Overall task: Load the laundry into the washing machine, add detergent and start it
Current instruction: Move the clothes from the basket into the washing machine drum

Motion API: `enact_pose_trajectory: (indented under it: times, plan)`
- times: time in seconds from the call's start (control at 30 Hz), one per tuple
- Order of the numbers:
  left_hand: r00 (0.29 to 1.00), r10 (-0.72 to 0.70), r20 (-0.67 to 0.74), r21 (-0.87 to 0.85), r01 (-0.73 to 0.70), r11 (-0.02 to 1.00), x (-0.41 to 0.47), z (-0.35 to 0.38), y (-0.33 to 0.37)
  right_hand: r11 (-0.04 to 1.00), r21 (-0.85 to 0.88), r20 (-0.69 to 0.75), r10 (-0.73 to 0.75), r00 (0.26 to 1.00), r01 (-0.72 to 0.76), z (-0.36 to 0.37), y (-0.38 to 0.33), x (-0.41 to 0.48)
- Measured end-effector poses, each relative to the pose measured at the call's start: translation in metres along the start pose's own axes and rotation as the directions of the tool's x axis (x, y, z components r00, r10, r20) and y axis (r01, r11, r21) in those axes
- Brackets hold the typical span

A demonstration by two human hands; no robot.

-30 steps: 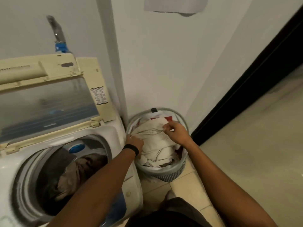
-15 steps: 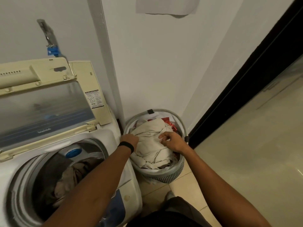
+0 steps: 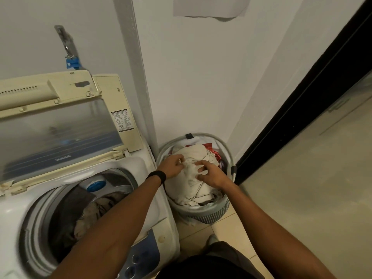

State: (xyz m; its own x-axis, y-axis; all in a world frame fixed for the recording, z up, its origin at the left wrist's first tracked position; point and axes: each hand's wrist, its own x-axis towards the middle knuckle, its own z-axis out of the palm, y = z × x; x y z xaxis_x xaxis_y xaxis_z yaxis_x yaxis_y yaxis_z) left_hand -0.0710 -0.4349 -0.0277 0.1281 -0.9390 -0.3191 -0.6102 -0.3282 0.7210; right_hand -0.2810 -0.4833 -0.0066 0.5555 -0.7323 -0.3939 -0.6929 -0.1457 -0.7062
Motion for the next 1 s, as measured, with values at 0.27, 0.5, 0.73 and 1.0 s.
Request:
enact_pose_trajectory:
  times: [0.27, 0.5, 0.73, 1.0]
  plan:
    - [0.96, 0.229, -0.161, -0.265, -0.265, 0.927, 0.007, -0.035, 0.063, 0.969, 0.159, -0.341, -0.124, 0.932, 0.187, -0.012, -0.028, 0.004]
    - [0.974, 0.202, -0.101, -0.383, -0.226, 0.896, -0.001, -0.028, 0.058, 0.965, 0.162, -0.576, -0.077, 0.813, 0.206, -0.053, -0.048, 0.001]
    - [0.992, 0.038, 0.12, -0.194, -0.014, 0.981, -0.014, -0.02, 0.033, 0.875, 0.391, -0.701, 0.082, 0.708, 0.285, -0.073, -0.074, -0.003]
    - [0.958, 0.071, -0.277, -0.467, -0.199, 0.862, -0.014, -0.038, 0.059, 0.83, 0.438, -0.638, 0.016, 0.77, 0.345, -0.06, -0.069, -0.015]
